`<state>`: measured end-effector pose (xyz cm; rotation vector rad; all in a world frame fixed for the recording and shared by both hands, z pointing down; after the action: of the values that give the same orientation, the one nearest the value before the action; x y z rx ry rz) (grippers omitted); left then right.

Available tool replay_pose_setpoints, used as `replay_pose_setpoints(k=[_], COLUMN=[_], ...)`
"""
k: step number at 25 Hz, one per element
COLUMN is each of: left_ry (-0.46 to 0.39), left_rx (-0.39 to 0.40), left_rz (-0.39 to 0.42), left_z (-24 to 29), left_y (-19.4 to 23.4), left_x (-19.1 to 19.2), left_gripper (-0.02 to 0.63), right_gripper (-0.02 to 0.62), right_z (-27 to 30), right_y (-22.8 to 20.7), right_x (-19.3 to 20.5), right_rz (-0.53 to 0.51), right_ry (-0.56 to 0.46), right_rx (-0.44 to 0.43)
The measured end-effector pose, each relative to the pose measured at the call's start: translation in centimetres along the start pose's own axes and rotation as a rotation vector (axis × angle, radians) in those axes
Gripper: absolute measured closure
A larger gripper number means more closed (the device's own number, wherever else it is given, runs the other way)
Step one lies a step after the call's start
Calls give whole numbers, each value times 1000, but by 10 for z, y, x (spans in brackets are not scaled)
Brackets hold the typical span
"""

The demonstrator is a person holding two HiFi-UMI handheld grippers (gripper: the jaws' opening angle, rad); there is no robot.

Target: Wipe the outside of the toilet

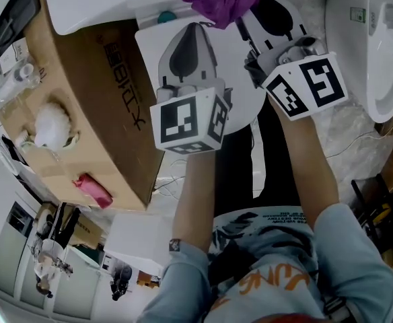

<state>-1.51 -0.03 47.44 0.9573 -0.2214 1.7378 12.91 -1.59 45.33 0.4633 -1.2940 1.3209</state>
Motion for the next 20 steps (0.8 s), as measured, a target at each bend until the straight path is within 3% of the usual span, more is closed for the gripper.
replay_pose_setpoints(k=[14,20], left_ry=[44,48], left_rx=[62,63], left_rz=[65,62], left_z=[25,27], left_y=[-33,-28], left_x=[-4,0], left_gripper=[581,581], right_gripper=[518,520], right_z=[-51,-72], right_y=[-66,-81], right_x=[-1,13], right_rz=[58,51], right_ry=[-38,-31], right_rx=[218,292])
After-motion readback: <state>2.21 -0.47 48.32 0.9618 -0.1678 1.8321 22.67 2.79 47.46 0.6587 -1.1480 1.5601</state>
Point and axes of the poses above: the fingertips, and each gripper's own axes: z forward along the fingers, y to its left, x out of its underside, the point moved 7 cm from there along -z, backward along the fingers, and after that the axes turned 13 degrees about y, right-handed, at the moved point
